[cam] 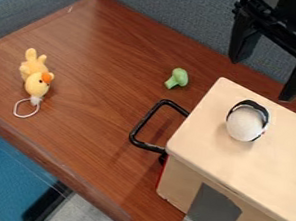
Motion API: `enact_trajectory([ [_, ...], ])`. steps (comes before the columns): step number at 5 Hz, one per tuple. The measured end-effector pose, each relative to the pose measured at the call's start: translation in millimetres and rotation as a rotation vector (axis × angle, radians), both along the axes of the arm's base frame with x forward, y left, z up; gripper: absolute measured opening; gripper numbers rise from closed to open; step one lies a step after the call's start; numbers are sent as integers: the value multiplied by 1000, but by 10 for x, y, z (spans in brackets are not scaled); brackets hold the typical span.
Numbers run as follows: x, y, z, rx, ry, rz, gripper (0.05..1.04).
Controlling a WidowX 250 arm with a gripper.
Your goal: Moved the green object to the lower side of the table
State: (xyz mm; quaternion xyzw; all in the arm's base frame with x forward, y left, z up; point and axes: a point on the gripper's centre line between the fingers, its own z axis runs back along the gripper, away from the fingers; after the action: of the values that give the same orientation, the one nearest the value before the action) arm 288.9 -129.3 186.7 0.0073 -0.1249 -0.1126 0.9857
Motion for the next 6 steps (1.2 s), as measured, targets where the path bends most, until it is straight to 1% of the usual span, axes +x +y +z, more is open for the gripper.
enact_trajectory([
  [1, 6, -3, -81, 10, 25, -1, 1000],
  [2, 221, 361, -195, 10, 47, 82, 1000],
  [3, 413, 642, -290, -18, 50, 140, 1000],
  [4, 684, 951, -416, -24, 20, 180, 1000],
  [5, 889, 1027, -647, -16, 37, 181, 999],
  [6, 1041, 1142, -822, -1, 51, 206, 999],
])
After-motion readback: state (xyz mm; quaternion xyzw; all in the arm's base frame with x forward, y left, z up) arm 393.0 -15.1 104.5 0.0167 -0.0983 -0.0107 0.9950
